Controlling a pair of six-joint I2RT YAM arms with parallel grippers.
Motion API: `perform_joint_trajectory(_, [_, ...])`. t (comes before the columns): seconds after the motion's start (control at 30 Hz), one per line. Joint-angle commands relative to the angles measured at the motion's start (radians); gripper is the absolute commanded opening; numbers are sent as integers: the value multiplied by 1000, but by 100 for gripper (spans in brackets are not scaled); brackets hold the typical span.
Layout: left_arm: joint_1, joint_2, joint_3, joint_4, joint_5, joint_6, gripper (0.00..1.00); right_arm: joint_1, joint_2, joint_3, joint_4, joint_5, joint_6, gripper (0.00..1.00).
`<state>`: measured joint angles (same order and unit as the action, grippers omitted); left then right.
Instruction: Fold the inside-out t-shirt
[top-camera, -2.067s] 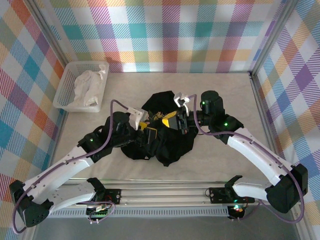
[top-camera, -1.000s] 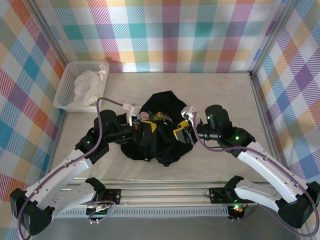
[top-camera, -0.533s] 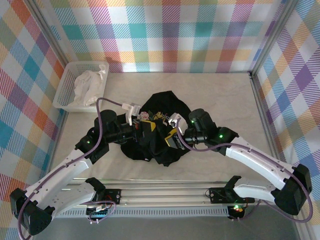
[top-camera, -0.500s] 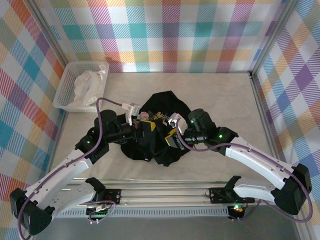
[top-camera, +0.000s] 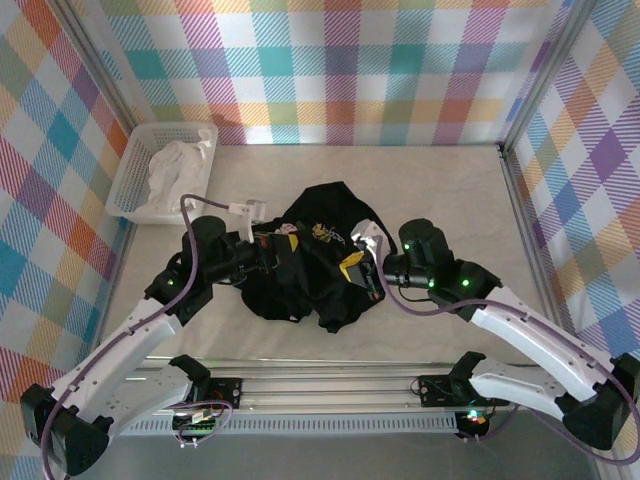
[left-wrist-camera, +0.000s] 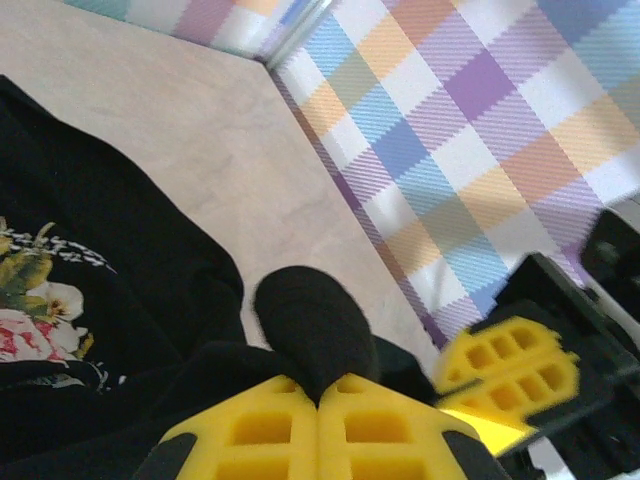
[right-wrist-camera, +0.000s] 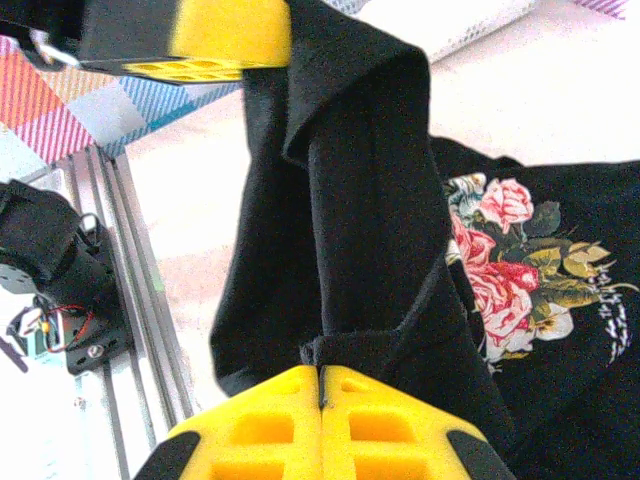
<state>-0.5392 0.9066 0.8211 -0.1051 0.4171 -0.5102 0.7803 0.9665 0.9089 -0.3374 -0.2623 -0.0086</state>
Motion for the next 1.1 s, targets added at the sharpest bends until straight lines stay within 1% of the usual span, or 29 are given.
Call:
perform_joint_trajectory(0.0, [39, -26, -7, -2, -12, -39, 0, -35, -43, -9, 26, -80, 9, 0])
perform_joint_trajectory(0.13, [76, -40, -29, -9, -11, -51, 0, -109, -89, -40, 109, -193, 75, 0])
perform_joint_trajectory(0.3, [99, -44, -47, -19, -11, -46, 0, -200, -118, -93, 249, -331, 181, 0])
perform_joint_trajectory(0.37, [99, -31, -45, -21, 13, -27, 0, -218, -108, -105, 307, -376, 221, 0])
perform_joint_trajectory(0.53, [98, 2, -40, -32, 79, 30, 0, -247, -89, -115, 418, -442, 287, 0])
perform_joint_trajectory(0.63, [87, 47, -31, -74, 83, 61, 0, -261, -74, -112, 489, -479, 320, 0])
perform_joint_trajectory(0.73, [73, 101, -24, -99, 63, 66, 0, -263, -43, -90, 490, -495, 307, 0])
perform_joint_trajectory(0.8, [62, 126, -17, -114, 38, 71, 7, -263, -21, -77, 468, -501, 282, 0])
perform_joint_trajectory(0.9, [35, 141, 1, -155, -20, 102, 24, -265, 12, -59, 416, -506, 228, 0])
perform_joint_trajectory(0.93, [24, 140, 8, -163, -45, 116, 30, -266, 24, -48, 391, -514, 206, 0])
perform_joint_trajectory(0.97, [15, 138, 15, -213, -72, 130, 37, -268, 39, -39, 369, -519, 189, 0])
perform_joint_trajectory(1.07, [-20, 102, 21, -251, -159, 165, 50, -273, 74, -10, 312, -532, 157, 0])
